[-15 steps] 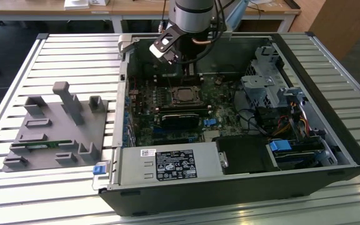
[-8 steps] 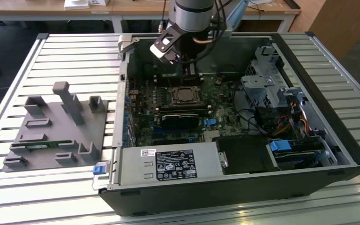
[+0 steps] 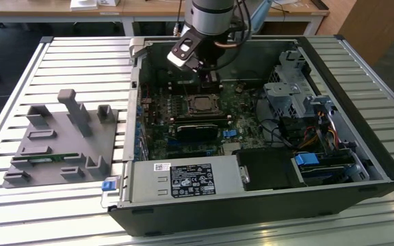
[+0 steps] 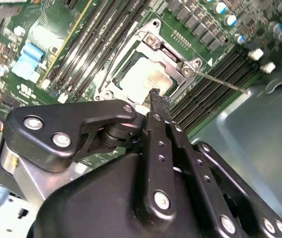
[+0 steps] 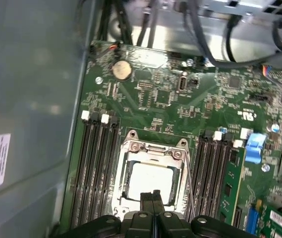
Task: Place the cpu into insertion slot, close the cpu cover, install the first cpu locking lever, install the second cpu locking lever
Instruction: 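Install the first cpu locking lever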
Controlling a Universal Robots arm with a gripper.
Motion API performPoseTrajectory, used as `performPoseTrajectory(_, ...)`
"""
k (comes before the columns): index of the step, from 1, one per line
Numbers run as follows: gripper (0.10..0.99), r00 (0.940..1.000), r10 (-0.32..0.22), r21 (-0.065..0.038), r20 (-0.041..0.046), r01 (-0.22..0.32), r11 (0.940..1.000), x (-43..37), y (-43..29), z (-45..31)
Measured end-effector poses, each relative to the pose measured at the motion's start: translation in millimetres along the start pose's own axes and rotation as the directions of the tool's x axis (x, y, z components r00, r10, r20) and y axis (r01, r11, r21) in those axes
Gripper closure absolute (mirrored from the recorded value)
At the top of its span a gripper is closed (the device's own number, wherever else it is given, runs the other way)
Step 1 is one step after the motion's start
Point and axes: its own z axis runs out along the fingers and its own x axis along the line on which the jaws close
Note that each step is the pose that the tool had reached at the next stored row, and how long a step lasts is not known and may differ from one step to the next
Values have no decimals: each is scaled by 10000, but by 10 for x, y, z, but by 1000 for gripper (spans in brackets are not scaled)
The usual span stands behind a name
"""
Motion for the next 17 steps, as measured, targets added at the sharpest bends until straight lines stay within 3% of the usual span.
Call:
performPoseTrajectory(10,980,9925,-1217,67,74,1217,9925,0,0,1)
performPoseTrajectory(17,980,9878,-1556,98,75,1556,9878,0,-1,2)
